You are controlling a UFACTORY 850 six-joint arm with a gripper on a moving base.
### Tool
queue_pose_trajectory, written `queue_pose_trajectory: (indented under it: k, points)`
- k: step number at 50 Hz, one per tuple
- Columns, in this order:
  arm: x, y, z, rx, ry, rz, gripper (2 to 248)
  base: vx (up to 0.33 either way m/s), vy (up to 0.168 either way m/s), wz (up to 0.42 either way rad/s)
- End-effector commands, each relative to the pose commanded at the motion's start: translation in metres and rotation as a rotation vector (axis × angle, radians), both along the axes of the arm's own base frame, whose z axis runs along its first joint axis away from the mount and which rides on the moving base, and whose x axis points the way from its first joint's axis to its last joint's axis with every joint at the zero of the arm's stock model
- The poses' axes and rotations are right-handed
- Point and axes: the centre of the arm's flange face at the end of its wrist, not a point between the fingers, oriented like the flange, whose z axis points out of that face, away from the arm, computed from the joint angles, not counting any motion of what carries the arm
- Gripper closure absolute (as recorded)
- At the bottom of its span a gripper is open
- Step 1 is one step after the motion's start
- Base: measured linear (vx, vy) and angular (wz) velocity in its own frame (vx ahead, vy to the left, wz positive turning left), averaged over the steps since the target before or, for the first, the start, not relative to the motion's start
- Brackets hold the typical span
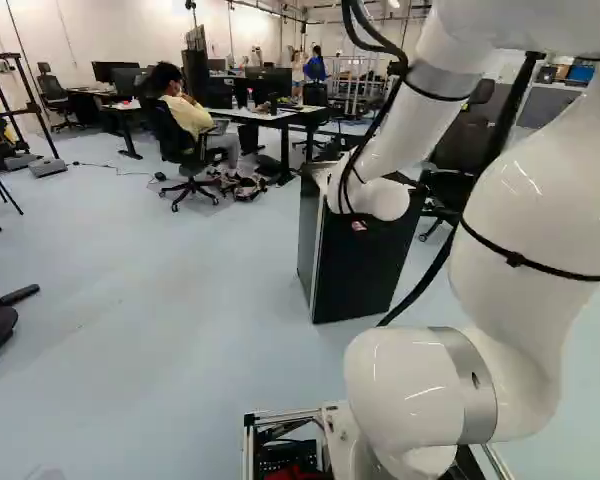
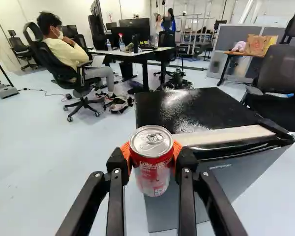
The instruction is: Grab a drink from the fridge
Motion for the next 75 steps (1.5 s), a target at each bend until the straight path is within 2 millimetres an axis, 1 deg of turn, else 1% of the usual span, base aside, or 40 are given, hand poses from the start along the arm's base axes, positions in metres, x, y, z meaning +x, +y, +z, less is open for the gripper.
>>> queue_pose_trajectory:
  k: [8, 19, 38, 56, 75]
  points:
    - [-0.026, 0.011, -0.007, 0.000, 0.009, 0.012, 150, 0.000, 0.000, 0.000]
    - [-0.056, 0.022, -0.016, -0.001, 0.021, 0.026, 150, 0.000, 0.000, 0.000]
    - [-0.098, 0.034, -0.031, -0.004, 0.036, 0.045, 150, 0.000, 0.000, 0.000]
    - [-0.124, 0.041, -0.042, -0.006, 0.046, 0.056, 150, 0.000, 0.000, 0.000]
    - [-0.137, 0.043, -0.047, -0.007, 0.050, 0.062, 150, 0.000, 0.000, 0.000]
